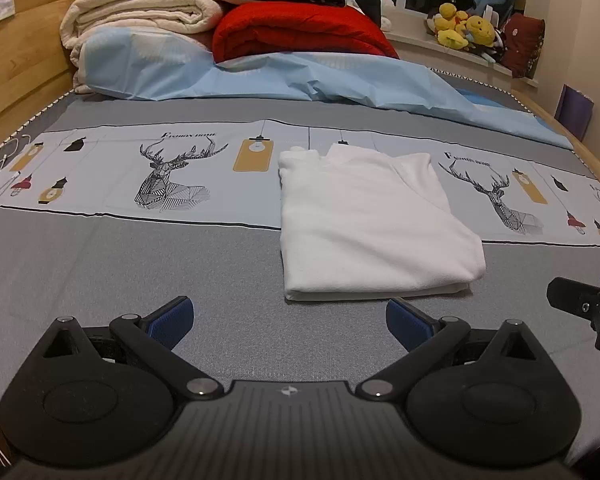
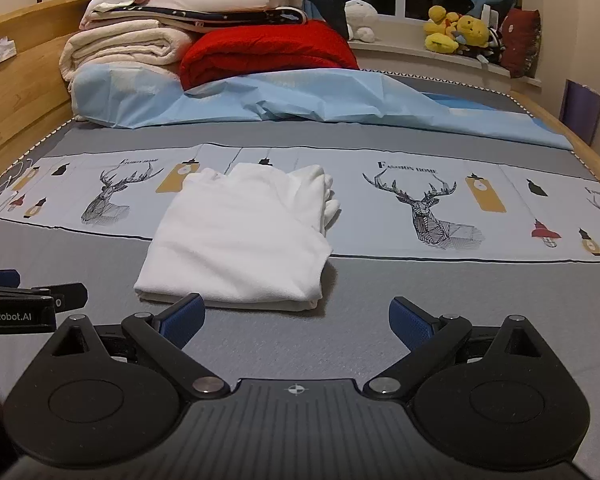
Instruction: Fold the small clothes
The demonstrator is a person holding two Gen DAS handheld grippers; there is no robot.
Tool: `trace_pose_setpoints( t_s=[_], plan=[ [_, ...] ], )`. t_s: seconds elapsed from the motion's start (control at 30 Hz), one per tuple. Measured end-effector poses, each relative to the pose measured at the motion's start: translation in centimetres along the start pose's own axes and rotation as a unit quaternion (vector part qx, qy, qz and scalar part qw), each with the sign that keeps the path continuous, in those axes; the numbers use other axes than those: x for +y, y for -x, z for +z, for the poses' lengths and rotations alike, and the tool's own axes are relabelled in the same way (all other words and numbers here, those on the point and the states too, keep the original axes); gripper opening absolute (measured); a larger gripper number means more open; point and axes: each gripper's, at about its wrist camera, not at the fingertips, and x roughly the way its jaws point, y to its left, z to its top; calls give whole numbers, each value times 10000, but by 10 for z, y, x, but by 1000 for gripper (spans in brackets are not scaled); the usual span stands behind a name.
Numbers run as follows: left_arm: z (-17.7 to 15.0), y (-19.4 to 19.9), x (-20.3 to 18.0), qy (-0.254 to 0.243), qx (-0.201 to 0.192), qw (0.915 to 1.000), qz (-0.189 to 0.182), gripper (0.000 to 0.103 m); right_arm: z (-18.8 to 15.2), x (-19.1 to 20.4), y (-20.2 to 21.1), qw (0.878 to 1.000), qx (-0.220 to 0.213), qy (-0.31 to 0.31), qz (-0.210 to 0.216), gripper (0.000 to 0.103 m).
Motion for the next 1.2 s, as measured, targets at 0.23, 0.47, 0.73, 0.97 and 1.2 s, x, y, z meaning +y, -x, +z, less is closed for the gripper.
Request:
trace_pose_setpoints(
  t_s=[0.23,0.47,0.73,0.97,1.2],
  plan=[
    [0,1,0,-7,-17,10000,-7,102,0,2,0,10000,10,18,4,98],
    [0,1,-1,-12,-22,10000,-7,102,0,2,0,10000,8,29,9,98],
    [1,1,-1,-45,-38,10000,-27,102,1,3,-1,10000,10,59,30,98],
    [1,1,0,-107,-65,9999,-53,102,1,4,-1,9999,17,96,40,98],
    [1,1,1,-110,-69,9999,-60,102,1,5,-1,9999,16,98,39,98]
  ],
)
